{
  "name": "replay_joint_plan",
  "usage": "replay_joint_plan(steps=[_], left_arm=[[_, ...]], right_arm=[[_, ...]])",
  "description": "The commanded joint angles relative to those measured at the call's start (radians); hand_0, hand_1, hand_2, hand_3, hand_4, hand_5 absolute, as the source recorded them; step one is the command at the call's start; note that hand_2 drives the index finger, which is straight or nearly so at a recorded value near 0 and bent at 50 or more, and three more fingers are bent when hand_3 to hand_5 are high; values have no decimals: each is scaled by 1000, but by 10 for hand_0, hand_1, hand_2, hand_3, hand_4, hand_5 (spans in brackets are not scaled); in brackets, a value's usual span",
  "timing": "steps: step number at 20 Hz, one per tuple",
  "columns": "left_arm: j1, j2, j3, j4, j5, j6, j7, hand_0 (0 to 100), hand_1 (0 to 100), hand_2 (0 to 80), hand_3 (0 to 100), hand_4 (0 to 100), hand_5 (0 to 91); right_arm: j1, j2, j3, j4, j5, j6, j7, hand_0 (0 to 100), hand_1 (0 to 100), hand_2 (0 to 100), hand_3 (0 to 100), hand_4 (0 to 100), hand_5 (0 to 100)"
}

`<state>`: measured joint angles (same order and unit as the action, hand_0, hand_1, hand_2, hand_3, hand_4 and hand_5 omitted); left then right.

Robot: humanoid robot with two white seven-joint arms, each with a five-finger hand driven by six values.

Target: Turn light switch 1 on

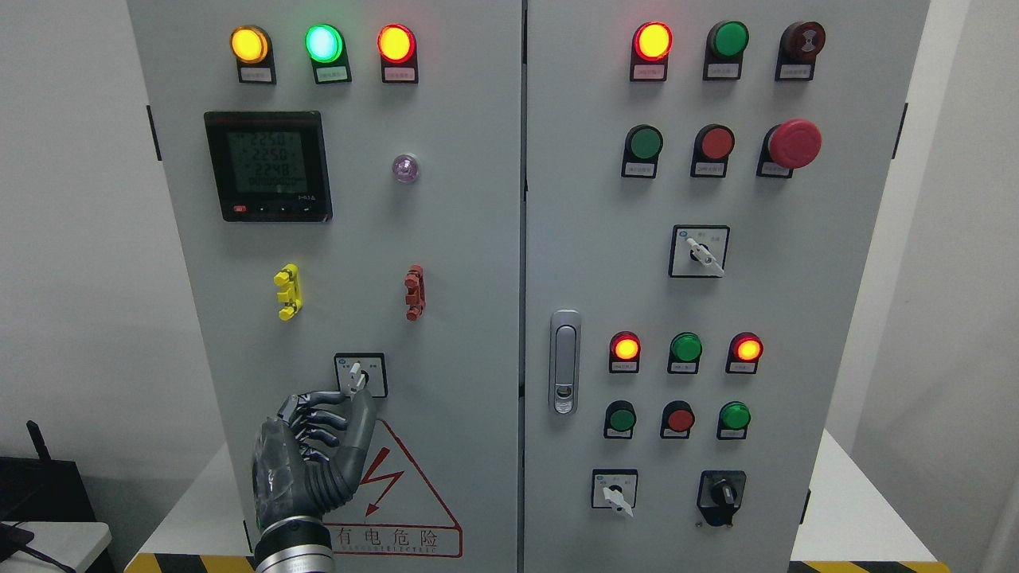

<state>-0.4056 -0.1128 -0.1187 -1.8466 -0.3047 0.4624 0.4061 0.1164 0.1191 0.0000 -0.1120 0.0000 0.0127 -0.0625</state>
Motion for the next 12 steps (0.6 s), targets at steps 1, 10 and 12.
replay_joint_plan(steps=[1, 10, 12], left_arm=[[-7, -1, -4, -2, 2, 19, 0, 208, 490, 464, 731, 770, 780], [-21, -1, -24, -6, 4, 51, 23, 202, 486, 473, 739, 774, 790], [-21, -1, -25, -5, 21, 56, 25, 202, 484, 474, 740, 774, 791]], right_arm=[[-1, 1, 17, 0, -25, 1, 0, 120, 389, 0, 0, 0, 0], [0, 1, 17, 0, -25, 1, 0, 120, 389, 0, 0, 0, 0], [-1, 1, 17, 0, -25, 1, 0, 120, 389, 0, 0, 0, 0]])
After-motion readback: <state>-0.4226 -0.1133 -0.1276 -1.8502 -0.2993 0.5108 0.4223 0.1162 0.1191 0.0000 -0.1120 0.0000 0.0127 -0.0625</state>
